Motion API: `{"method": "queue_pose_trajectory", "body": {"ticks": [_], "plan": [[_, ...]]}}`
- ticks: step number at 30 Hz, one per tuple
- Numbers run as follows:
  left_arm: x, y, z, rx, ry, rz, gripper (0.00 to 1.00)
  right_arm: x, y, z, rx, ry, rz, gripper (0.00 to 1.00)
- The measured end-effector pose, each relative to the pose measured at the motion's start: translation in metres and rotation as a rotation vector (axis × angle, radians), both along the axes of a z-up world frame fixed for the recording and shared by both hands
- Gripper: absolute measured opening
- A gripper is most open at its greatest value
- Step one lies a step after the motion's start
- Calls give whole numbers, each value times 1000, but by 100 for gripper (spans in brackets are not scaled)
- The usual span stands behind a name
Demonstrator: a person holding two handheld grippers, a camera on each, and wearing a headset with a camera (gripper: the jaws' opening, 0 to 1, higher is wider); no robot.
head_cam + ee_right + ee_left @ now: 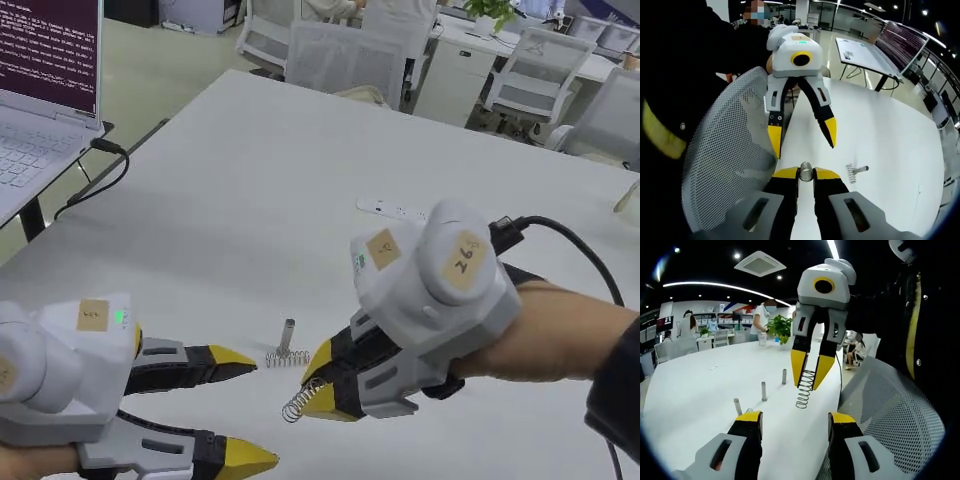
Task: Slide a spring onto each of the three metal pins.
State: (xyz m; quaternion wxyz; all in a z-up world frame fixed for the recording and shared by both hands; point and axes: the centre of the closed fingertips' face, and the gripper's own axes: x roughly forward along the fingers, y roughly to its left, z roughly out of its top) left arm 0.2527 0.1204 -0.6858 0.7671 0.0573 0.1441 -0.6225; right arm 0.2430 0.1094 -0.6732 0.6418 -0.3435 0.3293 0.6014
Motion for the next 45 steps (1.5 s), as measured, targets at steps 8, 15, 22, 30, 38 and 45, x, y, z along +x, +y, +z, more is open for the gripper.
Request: {"method": "queue_pose_trajectory", "body": {"ticks": [8, 15, 22, 30, 38, 45], "plan": [[4, 2, -1, -3, 4, 28, 62, 2, -5, 0, -6, -8, -10, 8], [9, 4, -1, -2, -4, 58, 75, 6, -8, 2, -8, -15, -18, 8], [13, 6, -1, -1, -16, 75, 82, 9, -11, 1, -15, -19, -27, 8], [15, 8, -4, 10, -26, 84, 84, 14, -18, 4, -17, -25, -42, 8], [18, 9, -7, 20, -37, 96, 85, 27, -36, 13, -27, -46, -81, 8], [19, 10, -8, 27, -42, 99, 84, 45, -57, 25, -47, -79, -125, 8]]}}
